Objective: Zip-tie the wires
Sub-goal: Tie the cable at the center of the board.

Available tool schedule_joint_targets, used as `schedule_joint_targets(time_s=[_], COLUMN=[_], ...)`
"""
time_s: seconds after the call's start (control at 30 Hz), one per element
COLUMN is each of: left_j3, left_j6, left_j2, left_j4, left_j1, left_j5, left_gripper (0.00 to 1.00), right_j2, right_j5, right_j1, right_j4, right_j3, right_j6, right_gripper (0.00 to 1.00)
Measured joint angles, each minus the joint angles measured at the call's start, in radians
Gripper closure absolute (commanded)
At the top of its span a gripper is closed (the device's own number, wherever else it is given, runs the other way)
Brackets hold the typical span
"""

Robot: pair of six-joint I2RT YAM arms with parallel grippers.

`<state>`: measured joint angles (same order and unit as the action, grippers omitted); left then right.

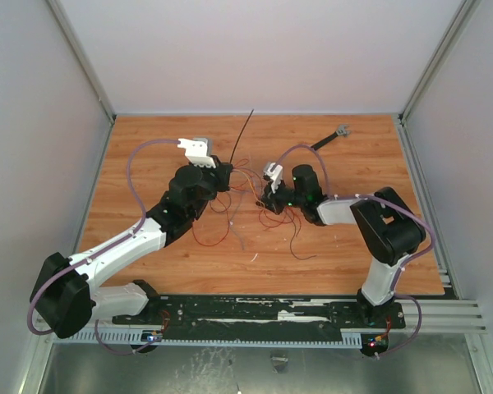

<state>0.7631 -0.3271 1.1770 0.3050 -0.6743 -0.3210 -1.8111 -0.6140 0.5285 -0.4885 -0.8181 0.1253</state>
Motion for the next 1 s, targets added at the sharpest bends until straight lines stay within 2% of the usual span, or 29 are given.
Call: schedule_joint_targets(time_s=[0.3, 1.0], left_j3=[0.002, 0.003], left_j6=[0.000, -0.015], left_j2=[0.000, -0.010], left_j4=[-0.001, -0.027], left_j1=[0.016, 0.052], left_j5=[-0.005, -0.026], left_gripper=[1.00, 1.00], right_j2=[0.135, 0.523], right_j5=[0.031, 0.146], right_j1=[-0.071, -0.280], right_j4=[0.025, 0.102], right_j3=[0.113, 0.196], right_j6=[-0.001, -0.115], right_gripper=[1.00, 1.00])
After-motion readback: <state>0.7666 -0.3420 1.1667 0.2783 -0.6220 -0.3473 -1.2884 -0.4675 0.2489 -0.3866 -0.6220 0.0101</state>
